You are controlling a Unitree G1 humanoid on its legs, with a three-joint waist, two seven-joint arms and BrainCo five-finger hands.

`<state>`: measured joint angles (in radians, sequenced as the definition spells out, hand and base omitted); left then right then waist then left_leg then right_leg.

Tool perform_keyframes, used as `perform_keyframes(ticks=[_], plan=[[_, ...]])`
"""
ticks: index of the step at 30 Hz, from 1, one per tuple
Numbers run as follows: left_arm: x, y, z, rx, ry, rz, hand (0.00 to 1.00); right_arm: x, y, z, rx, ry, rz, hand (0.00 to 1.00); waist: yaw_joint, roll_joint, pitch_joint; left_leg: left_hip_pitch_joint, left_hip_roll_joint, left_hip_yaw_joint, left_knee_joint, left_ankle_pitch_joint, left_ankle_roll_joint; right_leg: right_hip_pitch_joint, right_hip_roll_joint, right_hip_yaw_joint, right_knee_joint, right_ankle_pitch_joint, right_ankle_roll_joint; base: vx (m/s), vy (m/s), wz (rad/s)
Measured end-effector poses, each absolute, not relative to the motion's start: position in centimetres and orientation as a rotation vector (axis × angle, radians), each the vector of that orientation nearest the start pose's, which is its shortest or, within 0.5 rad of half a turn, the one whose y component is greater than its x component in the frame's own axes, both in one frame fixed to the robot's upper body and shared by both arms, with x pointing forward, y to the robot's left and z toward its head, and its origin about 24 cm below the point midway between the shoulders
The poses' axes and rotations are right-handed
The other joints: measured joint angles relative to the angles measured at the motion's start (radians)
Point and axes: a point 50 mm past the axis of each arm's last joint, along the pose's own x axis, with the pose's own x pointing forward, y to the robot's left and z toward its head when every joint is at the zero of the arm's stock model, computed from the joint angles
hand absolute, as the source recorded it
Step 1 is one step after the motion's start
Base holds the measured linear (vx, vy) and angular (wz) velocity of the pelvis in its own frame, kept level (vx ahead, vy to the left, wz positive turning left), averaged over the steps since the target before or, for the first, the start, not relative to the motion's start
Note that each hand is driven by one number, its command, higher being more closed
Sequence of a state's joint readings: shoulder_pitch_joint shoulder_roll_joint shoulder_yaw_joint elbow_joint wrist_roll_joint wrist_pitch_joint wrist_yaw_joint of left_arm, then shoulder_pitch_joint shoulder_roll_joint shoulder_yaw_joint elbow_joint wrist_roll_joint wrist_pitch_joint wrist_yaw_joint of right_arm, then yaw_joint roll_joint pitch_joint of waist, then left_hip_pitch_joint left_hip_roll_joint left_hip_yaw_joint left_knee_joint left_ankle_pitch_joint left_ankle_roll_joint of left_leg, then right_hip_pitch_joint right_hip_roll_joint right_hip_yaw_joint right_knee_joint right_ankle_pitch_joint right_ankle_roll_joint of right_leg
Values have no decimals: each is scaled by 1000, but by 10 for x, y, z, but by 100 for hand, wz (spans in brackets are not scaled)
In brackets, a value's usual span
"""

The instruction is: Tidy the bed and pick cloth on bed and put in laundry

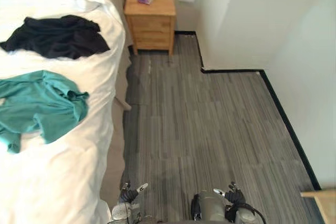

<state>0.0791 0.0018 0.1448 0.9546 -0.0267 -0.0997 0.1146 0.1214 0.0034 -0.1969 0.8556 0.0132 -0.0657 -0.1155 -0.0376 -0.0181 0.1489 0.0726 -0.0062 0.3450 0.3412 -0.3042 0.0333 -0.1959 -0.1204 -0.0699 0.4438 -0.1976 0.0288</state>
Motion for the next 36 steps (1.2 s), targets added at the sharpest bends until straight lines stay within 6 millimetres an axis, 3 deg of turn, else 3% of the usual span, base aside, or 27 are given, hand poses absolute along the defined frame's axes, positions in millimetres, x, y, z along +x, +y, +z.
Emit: perform_keyframes(ticks=[1,3,6,8,9,22,25,26,27,28,30,31,32,34,36], plan=[[119,178,-150,-30,934,271,0,111,-187,-150,48,955,-335,0,12,-12,-15,-31,-2,-22,-26,-19,8,50,-10,29,-135,27,42,-8,-15,-40],[120,174,-151,-30,938,254,0,108,-197,-152,19,981,-344,0,26,38,-43,-24,21,-50,-168,33,-8,61,23,51,-247,99,58,-22,0,-48],[114,180,-153,-26,966,274,0,105,-195,-155,25,1012,-347,0,29,23,-44,-63,11,-41,-133,50,-15,112,18,70,-416,201,69,-22,55,-22],[110,184,-155,-37,979,314,0,101,-194,-157,45,1028,-379,0,32,14,-43,-55,5,-49,-132,50,-15,146,15,63,-459,222,72,-19,15,4],[88,189,-158,-195,995,507,0,92,-190,-158,44,1049,-402,0,83,17,-50,38,66,-96,-219,88,-76,265,70,-39,-543,257,33,-1,2,5],[93,190,-158,-112,1001,446,0,88,-189,-161,132,1054,-422,0,77,1,-54,46,54,-133,-268,119,-76,266,64,-80,-543,256,32,-6,-12,8],[102,190,-156,-46,997,387,0,91,-192,-160,151,1040,-407,0,75,8,-28,25,75,-149,-205,87,-97,270,70,-103,-504,203,13,-25,-60,21],[105,191,-155,-26,985,376,0,94,-191,-159,152,1025,-385,0,74,-1,-20,-12,100,-149,-99,50,-137,261,76,-107,-473,169,6,-47,-71,8],[112,196,-151,-16,953,383,0,98,-187,-158,150,1017,-356,0,71,1,7,-102,128,-145,110,44,-156,259,76,-107,-441,143,-2,-50,-102,2],[116,197,-148,-14,932,385,0,99,-188,-157,142,1010,-347,0,69,-1,12,-151,144,-145,221,57,-171,261,77,-108,-433,138,-4,-7,-85,-14],[120,196,-145,0,906,388,0,105,-188,-154,123,978,-326,0,70,3,32,-271,199,-124,493,174,-171,285,82,-74,-415,118,-20,75,-44,-39],[121,196,-144,8,900,383,0,106,-188,-153,121,968,-323,0,71,0,31,-289,199,-118,527,169,-174,286,80,-61,-408,110,-22,148,46,-48],[123,194,-144,17,894,368,0,108,-192,-152,113,957,-327,0,71,14,34,-308,189,-120,514,111,-141,289,69,-38,-404,100,-23,153,74,-37],[126,189,-143,35,881,332,0,111,-195,-151,103,954,-330,0,69,21,44,-339,134,-120,399,59,-115,289,32,-16,-411,97,-19,197,139,-33],[127,187,-143,56,877,301,0,111,-196,-151,103,958,-329,0,68,21,45,-347,86,-120,152,73,-116,292,-8,-11,-414,79,9,214,173,-13]])
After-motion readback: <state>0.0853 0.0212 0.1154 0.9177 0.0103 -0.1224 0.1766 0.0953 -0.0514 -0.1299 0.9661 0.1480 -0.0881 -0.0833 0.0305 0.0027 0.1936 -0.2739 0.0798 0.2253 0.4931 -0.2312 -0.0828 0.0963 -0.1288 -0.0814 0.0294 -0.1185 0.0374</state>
